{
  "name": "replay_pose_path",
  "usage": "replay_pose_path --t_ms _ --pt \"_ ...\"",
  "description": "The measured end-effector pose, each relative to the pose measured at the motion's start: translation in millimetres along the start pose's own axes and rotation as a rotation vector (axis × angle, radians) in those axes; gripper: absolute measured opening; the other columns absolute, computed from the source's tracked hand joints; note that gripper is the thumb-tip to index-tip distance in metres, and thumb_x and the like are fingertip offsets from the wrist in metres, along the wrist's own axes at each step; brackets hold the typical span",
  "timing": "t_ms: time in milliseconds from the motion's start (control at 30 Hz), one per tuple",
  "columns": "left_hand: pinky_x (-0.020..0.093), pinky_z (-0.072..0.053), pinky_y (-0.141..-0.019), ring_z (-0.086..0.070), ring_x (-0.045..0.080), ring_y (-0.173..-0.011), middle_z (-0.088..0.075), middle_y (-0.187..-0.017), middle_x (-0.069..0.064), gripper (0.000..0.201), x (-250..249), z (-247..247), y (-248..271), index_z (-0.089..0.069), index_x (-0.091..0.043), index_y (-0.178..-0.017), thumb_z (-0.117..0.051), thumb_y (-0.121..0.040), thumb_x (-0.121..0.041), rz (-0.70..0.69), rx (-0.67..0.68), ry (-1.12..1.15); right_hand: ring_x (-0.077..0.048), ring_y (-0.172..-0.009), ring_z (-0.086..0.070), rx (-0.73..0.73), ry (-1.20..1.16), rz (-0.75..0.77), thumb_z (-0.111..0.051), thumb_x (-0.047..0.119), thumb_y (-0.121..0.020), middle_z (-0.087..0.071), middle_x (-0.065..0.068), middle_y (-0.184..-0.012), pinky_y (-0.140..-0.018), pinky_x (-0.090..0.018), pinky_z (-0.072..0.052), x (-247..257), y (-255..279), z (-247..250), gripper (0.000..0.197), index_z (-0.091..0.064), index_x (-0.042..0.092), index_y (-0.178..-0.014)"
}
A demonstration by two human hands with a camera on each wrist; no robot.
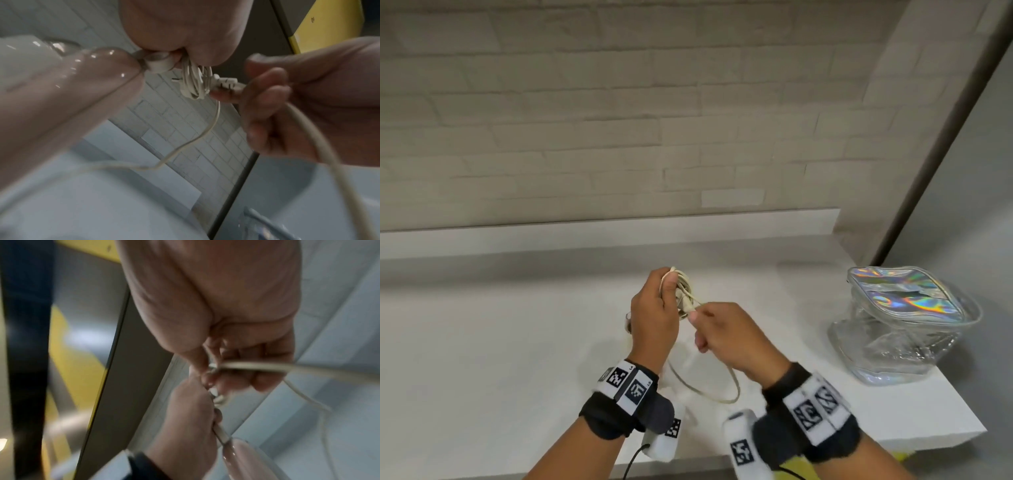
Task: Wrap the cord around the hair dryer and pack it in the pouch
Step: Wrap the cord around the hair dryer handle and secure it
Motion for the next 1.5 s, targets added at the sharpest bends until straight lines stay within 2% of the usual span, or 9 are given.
replay_pose_path --t_ms 133,233,400,600,733,933,1233,1400,1500 --pt "0.005 -0.043 -0.059 -0.061 -0.004 -0.069 -0.062 -0.080 -0.015 0.014 6.4 9.3 -9.3 -0.064 -0.018 -0.100 -0.049 -0.100 -0.017 0.074 0.046 0.095 -0.006 -0.055 -0.041 -0.176 0.164 0.148 -0.043 0.023 -0.101 -0.044 0.011 -0.057 -0.052 -0.016 -0.029 12.1 -7.5 4.4 0.033 -0.053 0.025 -0.070" --pt "0.007 -0.045 -0.058 -0.061 -0.004 -0.068 -0.065 -0.080 -0.006 0.018 7.9 3.3 -10.1 -0.060 -0.030 -0.092 -0.050 -0.099 -0.018 0.108 0.201 0.154 -0.002 -0.055 -0.046 -0.202 0.067 0.181 -0.046 0.021 -0.100 -0.047 0.016 -0.056 -0.053 -0.015 -0.031 2.8 -6.1 12.6 0.026 -0.068 0.019 -0.085" --pt "0.030 -0.051 -0.071 -0.066 0.015 -0.079 -0.072 -0.090 0.002 0.021 13.8 -12.2 -9.8 -0.065 -0.021 -0.097 -0.046 -0.100 -0.028 0.224 0.387 0.249 -0.003 -0.057 -0.043 -0.092 0.024 0.283 -0.047 0.019 -0.100 -0.049 0.015 -0.059 -0.056 -0.014 -0.033 2.6 -6.6 25.2 0.024 -0.066 0.024 -0.087" --pt "0.019 -0.039 -0.042 -0.034 0.014 -0.056 -0.045 -0.073 0.009 0.029 27.1 4.4 -17.5 -0.066 -0.017 -0.091 -0.043 -0.101 -0.031 0.341 0.332 0.280 -0.002 -0.058 -0.042 -0.067 -0.057 0.264 -0.049 0.017 -0.099 -0.051 0.016 -0.060 -0.061 -0.012 -0.035 -12.5 3.7 73.9 0.021 -0.069 0.020 -0.096" --pt "0.031 -0.041 -0.047 -0.034 0.018 -0.054 -0.044 -0.055 -0.013 0.026 15.5 -6.5 -10.9 -0.066 -0.020 -0.093 -0.045 -0.100 -0.035 0.360 0.315 0.300 -0.001 -0.083 -0.058 0.077 0.318 0.156 -0.052 0.023 -0.097 -0.063 0.015 -0.085 -0.076 -0.017 -0.038 -54.3 -7.4 37.7 0.022 -0.073 0.026 -0.104" --pt "0.023 -0.034 -0.043 -0.032 0.014 -0.048 -0.042 -0.060 -0.003 0.021 -9.2 -16.8 0.3 -0.065 -0.033 -0.107 -0.045 -0.100 -0.032 0.297 0.313 0.328 -0.017 -0.118 -0.049 0.000 0.444 0.093 -0.051 0.027 -0.096 -0.054 0.000 -0.123 -0.098 -0.027 -0.038 -74.2 -17.9 9.3 0.032 -0.056 0.018 -0.126" --pt "0.012 -0.042 -0.046 -0.050 -0.001 -0.056 -0.056 -0.077 -0.009 0.019 -21.0 -9.6 6.0 -0.061 -0.018 -0.101 -0.043 -0.101 -0.026 0.237 0.202 0.264 -0.009 -0.095 -0.057 -0.538 -0.007 0.226 -0.052 0.026 -0.097 -0.055 0.007 -0.104 -0.078 -0.024 -0.049 -10.6 -3.6 47.5 0.024 -0.045 0.022 -0.121" --pt "0.047 -0.052 -0.066 -0.054 0.005 -0.066 -0.059 -0.075 -0.012 0.015 -3.2 -1.5 4.6 -0.059 -0.026 -0.096 -0.048 -0.097 -0.037 0.298 0.127 0.232 -0.018 -0.068 -0.044 -0.532 0.483 0.534 -0.042 0.033 -0.094 -0.042 0.003 -0.077 -0.053 -0.030 -0.040 41.2 1.5 43.7 0.030 -0.065 0.015 -0.088" --pt "0.022 -0.047 -0.069 -0.057 0.000 -0.073 -0.061 -0.079 -0.013 0.016 -17.3 -6.7 7.5 -0.062 -0.026 -0.099 -0.046 -0.099 -0.030 0.190 0.201 0.180 -0.018 -0.075 -0.044 -0.575 0.492 0.614 -0.046 0.028 -0.092 -0.043 0.002 -0.079 -0.059 -0.029 -0.039 65.5 5.5 52.0 0.024 -0.065 0.015 -0.085"
Point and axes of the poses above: each hand's wrist, its own y-axis away from the middle knuckle, its own z-axis out of the back of the hand, x = y × z, the point moved 10 cm from there along -y, towards the middle knuckle
